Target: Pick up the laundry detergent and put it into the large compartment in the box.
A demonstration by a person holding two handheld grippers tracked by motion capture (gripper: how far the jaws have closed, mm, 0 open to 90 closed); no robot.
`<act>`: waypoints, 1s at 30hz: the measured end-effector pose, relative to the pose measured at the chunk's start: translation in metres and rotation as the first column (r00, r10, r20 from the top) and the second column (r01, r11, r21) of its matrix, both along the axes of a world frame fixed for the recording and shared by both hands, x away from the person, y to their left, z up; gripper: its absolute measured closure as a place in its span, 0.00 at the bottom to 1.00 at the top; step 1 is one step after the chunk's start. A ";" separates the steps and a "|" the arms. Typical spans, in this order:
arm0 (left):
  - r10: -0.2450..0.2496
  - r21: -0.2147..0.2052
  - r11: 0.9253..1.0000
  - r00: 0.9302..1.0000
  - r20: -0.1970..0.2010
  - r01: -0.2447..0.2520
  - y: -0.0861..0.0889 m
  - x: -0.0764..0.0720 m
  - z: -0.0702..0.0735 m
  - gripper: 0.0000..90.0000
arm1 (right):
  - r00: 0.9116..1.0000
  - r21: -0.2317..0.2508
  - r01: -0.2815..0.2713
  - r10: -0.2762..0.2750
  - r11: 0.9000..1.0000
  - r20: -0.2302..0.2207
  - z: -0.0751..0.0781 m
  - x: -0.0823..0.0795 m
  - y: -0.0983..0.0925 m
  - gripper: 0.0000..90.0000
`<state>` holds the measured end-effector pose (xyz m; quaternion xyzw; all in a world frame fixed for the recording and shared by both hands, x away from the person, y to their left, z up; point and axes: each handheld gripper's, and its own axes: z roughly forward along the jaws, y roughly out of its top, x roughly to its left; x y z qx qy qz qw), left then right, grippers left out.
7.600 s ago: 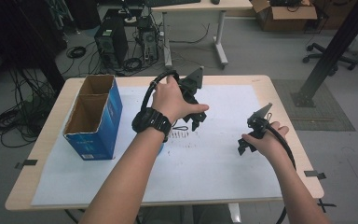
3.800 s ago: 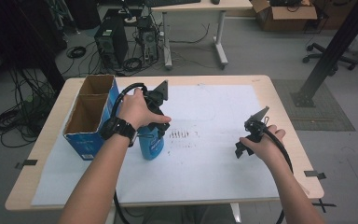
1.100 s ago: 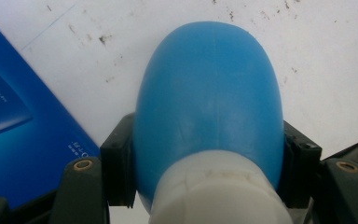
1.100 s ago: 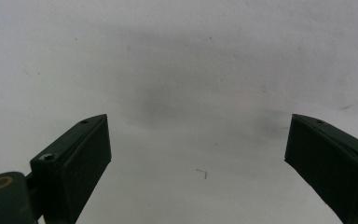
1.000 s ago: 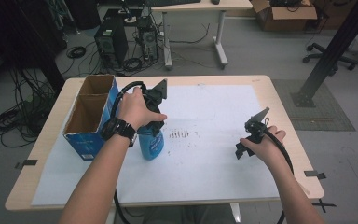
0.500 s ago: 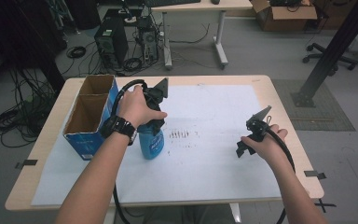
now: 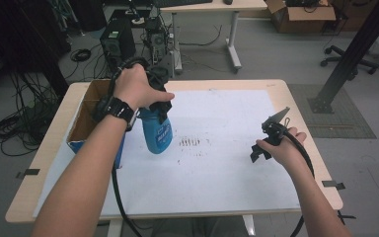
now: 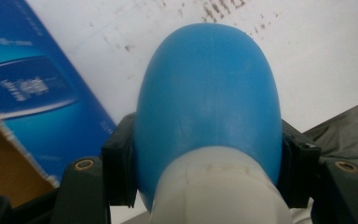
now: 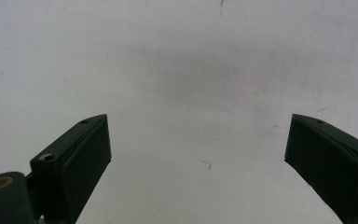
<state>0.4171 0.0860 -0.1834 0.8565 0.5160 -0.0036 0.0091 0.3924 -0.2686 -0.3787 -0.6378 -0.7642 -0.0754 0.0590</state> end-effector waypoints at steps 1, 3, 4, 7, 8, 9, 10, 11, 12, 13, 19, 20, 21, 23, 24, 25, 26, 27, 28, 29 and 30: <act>0.010 -0.005 1.000 1.000 0.008 -0.010 0.003 0.001 0.008 0.42 | 1.000 0.000 -0.003 0.003 1.000 0.001 0.001 0.001 0.000 0.08; 0.027 -0.004 1.000 1.000 0.015 -0.027 0.007 0.001 0.020 0.42 | 1.000 0.002 -0.004 0.004 1.000 0.004 0.003 0.001 0.001 0.08; 0.035 0.000 0.999 0.999 0.021 -0.035 0.010 0.002 0.028 0.42 | 1.000 -0.001 -0.005 0.006 1.000 0.005 0.004 0.002 0.002 0.08; 0.052 0.004 0.999 0.998 0.031 -0.052 0.017 0.003 0.039 0.42 | 1.000 0.002 -0.007 0.007 1.000 0.009 0.005 0.002 0.002 0.08; 0.071 0.009 0.997 0.997 0.038 -0.071 0.025 0.003 0.050 0.42 | 1.000 0.002 -0.007 0.007 1.000 0.008 0.007 0.003 0.002 0.08; 0.082 0.008 0.997 0.996 0.047 -0.082 0.029 0.004 0.056 0.42 | 1.000 0.001 -0.008 0.008 1.000 0.008 0.008 0.003 0.002 0.08; 0.092 0.009 0.996 0.994 0.053 -0.093 0.034 0.004 0.061 0.42 | 1.000 0.005 -0.003 0.003 1.000 0.010 0.008 0.004 0.002 0.08; 0.092 0.009 0.996 0.994 0.053 -0.093 0.034 0.004 0.061 0.42 | 1.000 0.005 -0.003 0.003 1.000 0.010 0.008 0.004 0.002 0.08; 0.114 0.007 0.993 0.992 0.059 -0.115 0.044 0.004 0.070 0.42 | 1.000 0.006 -0.003 0.003 1.000 0.014 0.009 0.004 0.001 0.08; 0.114 0.007 0.993 0.992 0.059 -0.115 0.044 0.004 0.070 0.42 | 1.000 0.007 -0.001 0.001 1.000 0.011 0.009 0.004 0.000 0.08; 0.212 -0.007 0.977 0.973 0.091 -0.212 0.083 0.003 0.095 0.42 | 1.000 0.009 0.007 -0.008 1.000 0.013 0.011 0.005 -0.003 0.08; 0.222 -0.005 0.975 0.970 0.100 -0.223 0.089 0.003 0.098 0.42 | 1.000 0.009 0.010 -0.010 1.000 0.014 0.011 0.005 -0.004 0.08; 0.238 -0.003 0.971 0.966 0.104 -0.239 0.096 0.002 0.100 0.42 | 1.000 0.011 0.011 -0.011 1.000 0.015 0.011 0.006 -0.005 0.08; 0.256 -0.004 0.966 0.961 0.107 -0.257 0.101 0.002 0.101 0.42 | 1.000 0.009 0.015 -0.015 1.000 0.011 0.011 0.006 -0.006 0.08; 0.267 -0.003 0.963 0.957 0.109 -0.269 0.107 0.001 0.102 0.42 | 1.000 0.010 0.014 -0.014 1.000 0.013 0.010 0.007 -0.007 0.08; 0.284 -0.007 0.958 0.952 0.111 -0.285 0.113 0.001 0.102 0.42 | 1.000 0.010 0.014 -0.014 1.000 0.013 0.010 0.007 -0.007 0.08; 0.308 -0.009 0.951 0.944 0.115 -0.309 0.122 0.001 0.102 0.42 | 1.000 0.011 0.020 -0.020 1.000 0.009 0.010 0.007 -0.007 0.08; 0.319 -0.006 0.947 0.941 0.113 -0.320 0.127 0.001 0.102 0.42 | 1.000 0.011 0.018 -0.018 1.000 0.009 0.010 0.007 -0.007 0.08; 0.326 -0.001 0.945 0.939 0.112 -0.328 0.132 0.001 0.101 0.42 | 1.000 0.011 0.019 -0.019 1.000 0.007 0.010 0.008 -0.007 0.08; 0.338 0.000 0.940 0.934 0.116 -0.340 0.136 0.001 0.100 0.42 | 1.000 0.009 0.020 -0.020 1.000 0.007 0.009 0.008 -0.007 0.08; 0.345 0.003 0.938 0.931 0.114 -0.348 0.139 0.001 0.099 0.42 | 1.000 0.008 0.020 -0.020 1.000 0.006 0.009 0.008 -0.007 0.08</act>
